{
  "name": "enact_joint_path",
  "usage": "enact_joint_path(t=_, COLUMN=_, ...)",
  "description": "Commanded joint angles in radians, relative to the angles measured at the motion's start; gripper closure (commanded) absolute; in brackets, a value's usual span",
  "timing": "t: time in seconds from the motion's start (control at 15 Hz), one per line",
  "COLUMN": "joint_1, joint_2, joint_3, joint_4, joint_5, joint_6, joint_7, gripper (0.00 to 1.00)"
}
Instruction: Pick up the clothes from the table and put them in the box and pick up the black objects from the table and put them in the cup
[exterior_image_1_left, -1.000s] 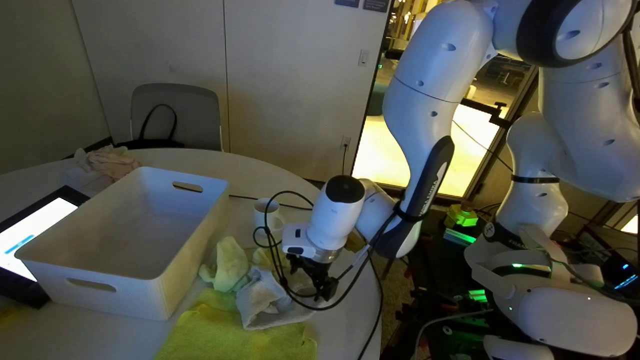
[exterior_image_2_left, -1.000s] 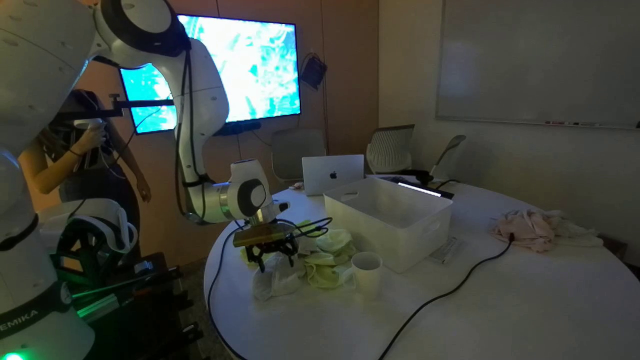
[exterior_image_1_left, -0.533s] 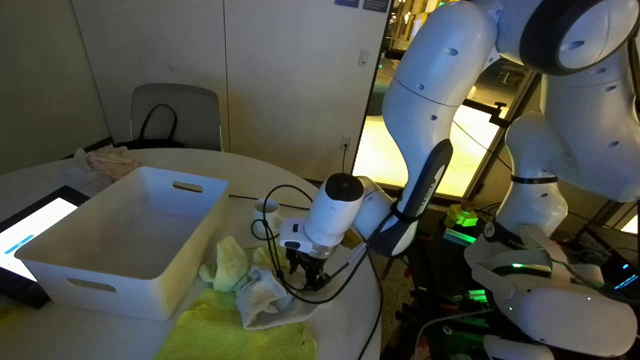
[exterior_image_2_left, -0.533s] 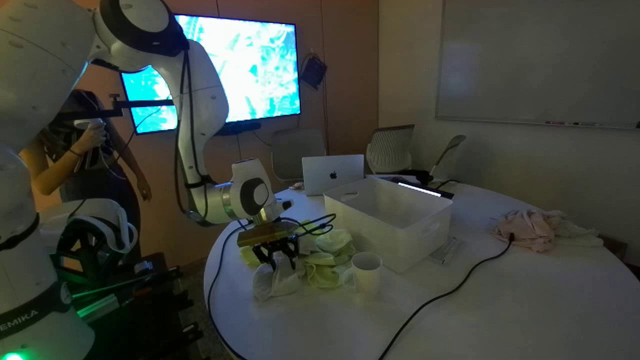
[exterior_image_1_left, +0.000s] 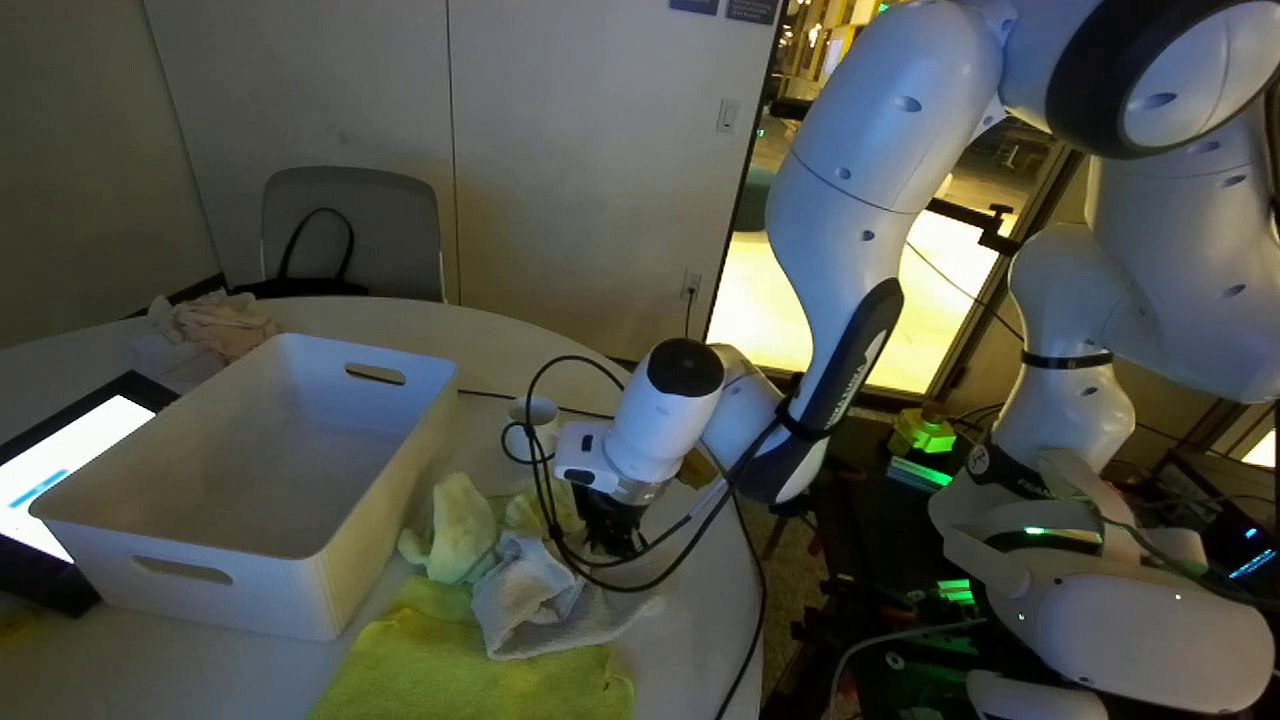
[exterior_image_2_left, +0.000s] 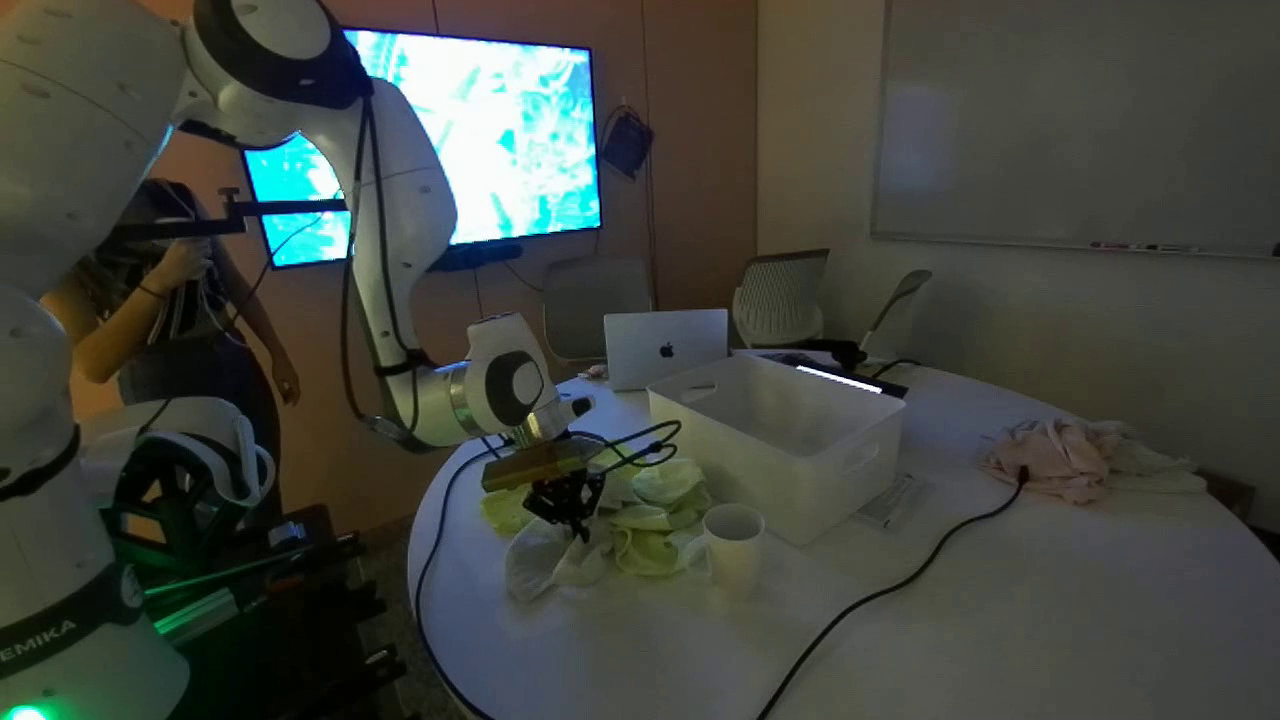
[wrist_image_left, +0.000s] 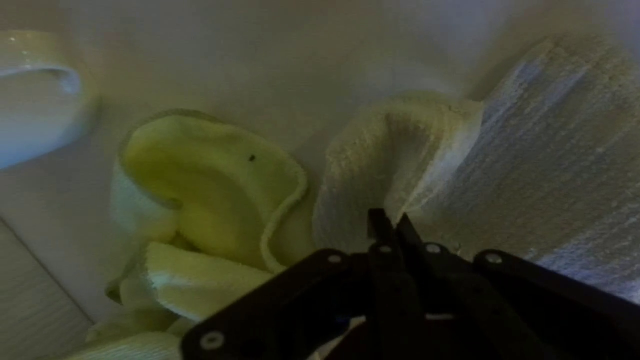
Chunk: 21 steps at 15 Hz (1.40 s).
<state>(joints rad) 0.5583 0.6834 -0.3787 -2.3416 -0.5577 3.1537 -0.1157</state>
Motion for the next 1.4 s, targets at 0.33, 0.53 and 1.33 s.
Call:
enact_joint_path(t=0.33, joint_1=0.141, joint_2=-0.037, joint_3=-0.147, joint_4=0.027, joint_5=0.013, joint_6=0.013, joint_7=0.082, gripper=0.99)
enact_joint_path(t=0.53, joint_1=0.152, joint_2=-0.038, joint_3=-0.153, joint_4=0.071, joint_5=0.035, joint_6=-0.022, joint_7=0.119, gripper=0.99)
enact_joint_path(t=1.33, joint_1=0.180, joint_2=-0.155, joint_3=-0.205, joint_4=0.222, joint_5=0.109, joint_6=-0.237, joint_7=0.221, gripper=0.99)
